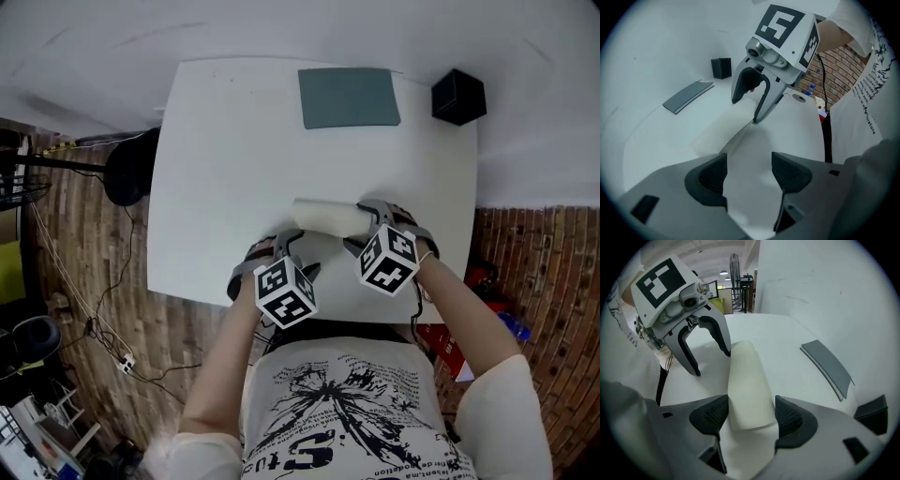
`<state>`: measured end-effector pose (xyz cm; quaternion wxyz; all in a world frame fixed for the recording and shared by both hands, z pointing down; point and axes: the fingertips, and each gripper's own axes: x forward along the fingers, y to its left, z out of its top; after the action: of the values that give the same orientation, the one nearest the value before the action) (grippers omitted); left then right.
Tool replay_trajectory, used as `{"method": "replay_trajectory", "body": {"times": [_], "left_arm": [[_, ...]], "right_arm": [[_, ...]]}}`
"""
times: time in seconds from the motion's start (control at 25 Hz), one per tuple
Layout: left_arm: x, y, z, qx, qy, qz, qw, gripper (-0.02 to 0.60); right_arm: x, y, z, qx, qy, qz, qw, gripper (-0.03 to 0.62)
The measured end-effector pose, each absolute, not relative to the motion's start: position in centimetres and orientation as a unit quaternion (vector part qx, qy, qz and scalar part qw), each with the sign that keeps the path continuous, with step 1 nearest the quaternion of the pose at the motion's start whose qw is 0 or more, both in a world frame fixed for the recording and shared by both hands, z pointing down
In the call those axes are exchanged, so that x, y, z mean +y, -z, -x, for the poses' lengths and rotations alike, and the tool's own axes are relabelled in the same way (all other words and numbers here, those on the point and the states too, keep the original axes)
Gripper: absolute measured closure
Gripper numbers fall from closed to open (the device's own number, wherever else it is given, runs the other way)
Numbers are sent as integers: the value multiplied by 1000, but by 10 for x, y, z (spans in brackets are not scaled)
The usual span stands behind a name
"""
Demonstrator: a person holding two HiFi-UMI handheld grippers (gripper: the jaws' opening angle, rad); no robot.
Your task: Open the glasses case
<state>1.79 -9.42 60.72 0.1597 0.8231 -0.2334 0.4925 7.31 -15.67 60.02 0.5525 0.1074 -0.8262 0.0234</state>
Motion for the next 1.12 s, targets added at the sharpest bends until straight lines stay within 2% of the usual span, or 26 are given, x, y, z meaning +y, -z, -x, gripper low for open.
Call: {"method": "replay_trajectory", "body": {"times": [0.52,1.0,1.04,1.12], "left_arm": [[-91,-606,-17,-209,-495,-825,177,276],[-91,-604,-16,-201,-488,-828,190,287],[-92,-603,-16,-202,-487,-828,191,288],[-95,-603,-16,-202,-486,-828,194,302]], "right_arm": [[-156,-596,-72,-817,-49,-72,570,279],[-160,-575,-72,-827,-93,-68,551,298],[-163,-573,-72,-830,-96,-75,545,306],[-173,-564,-71,-838,-91,-92,530,417]]}}
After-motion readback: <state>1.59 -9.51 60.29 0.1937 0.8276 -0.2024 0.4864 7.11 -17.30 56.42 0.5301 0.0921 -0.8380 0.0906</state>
